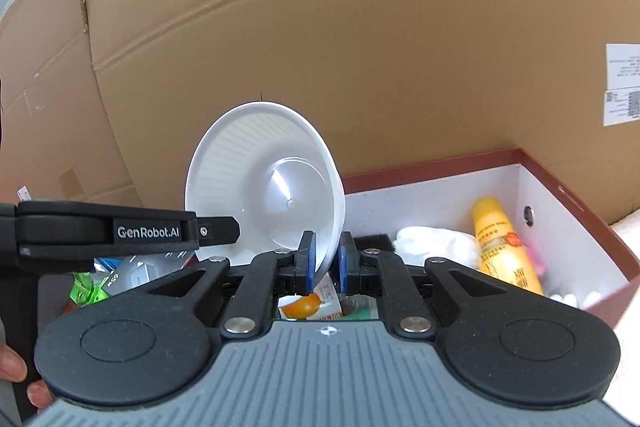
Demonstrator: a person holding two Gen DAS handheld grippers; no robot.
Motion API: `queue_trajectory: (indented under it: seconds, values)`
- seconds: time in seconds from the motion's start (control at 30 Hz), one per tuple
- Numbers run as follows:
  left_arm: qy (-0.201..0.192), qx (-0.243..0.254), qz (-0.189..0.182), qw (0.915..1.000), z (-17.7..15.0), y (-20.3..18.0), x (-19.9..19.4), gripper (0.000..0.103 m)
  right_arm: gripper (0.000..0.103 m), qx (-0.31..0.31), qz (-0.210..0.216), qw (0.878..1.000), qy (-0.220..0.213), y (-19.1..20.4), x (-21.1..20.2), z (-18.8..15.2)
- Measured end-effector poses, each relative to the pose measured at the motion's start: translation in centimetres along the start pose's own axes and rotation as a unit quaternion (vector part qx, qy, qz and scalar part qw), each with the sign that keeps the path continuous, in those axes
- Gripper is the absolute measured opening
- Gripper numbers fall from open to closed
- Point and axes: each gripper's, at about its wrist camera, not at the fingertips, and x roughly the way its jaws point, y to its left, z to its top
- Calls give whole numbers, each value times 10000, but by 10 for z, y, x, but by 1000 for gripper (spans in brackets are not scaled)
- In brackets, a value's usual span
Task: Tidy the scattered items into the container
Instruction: 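Carry the white bowl into the box and open both grippers, then withdraw both grippers from the box toward the keys with red charm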
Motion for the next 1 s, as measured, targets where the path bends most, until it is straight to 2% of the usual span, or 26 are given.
queue_trajectory:
  seconds: [0.1,0.13,0.17,0.2,0.23,0.3,0.37,0.5,0.67,0.77,0.83,0.93,1.0]
  values:
    - [-30,-16,30,10000,1,4,3,38,17,-33,13,9999,99,3,10,3]
    - [-84,9,52,10000,1,5,2,59,22,-20,7,9999,162,3,14,3]
    - [-188,-11,83,9998,0,7,-2,86,32,-33,-36,9998,186,3,16,3]
    - [-367,-68,148,9992,-2,10,-7,95,67,-41,-126,9998,120,3,15,3]
    - [-529,-109,237,9983,-3,11,-12,102,88,-40,-268,9996,-28,2,11,1]
    - [-635,-116,269,9976,-4,13,-16,102,90,-90,-529,9979,-370,1,2,-1]
    - [-546,-149,151,9983,-4,15,-15,102,90,-86,-577,9973,-453,-1,-3,-1]
    - [-375,-206,73,9991,-12,13,-11,103,95,81,-500,9980,-388,-7,-6,-6]
    - [-347,-258,-19,9991,-21,8,-8,103,101,124,-475,9984,-267,-9,-11,-16]
    - [-228,-409,-124,9988,-21,27,-7,103,102,146,-525,9981,-276,-10,-19,-20]
    - [-183,-455,-162,9987,-26,13,-24,103,102,123,-553,9980,-279,-6,-24,-21]
    - [-215,-537,-167,9982,-33,10,-34,103,102,48,-558,9979,-328,-3,-37,-26]
    - [-191,-622,-152,9978,-36,8,-44,103,103,65,-511,9982,-305,1,-32,-18]
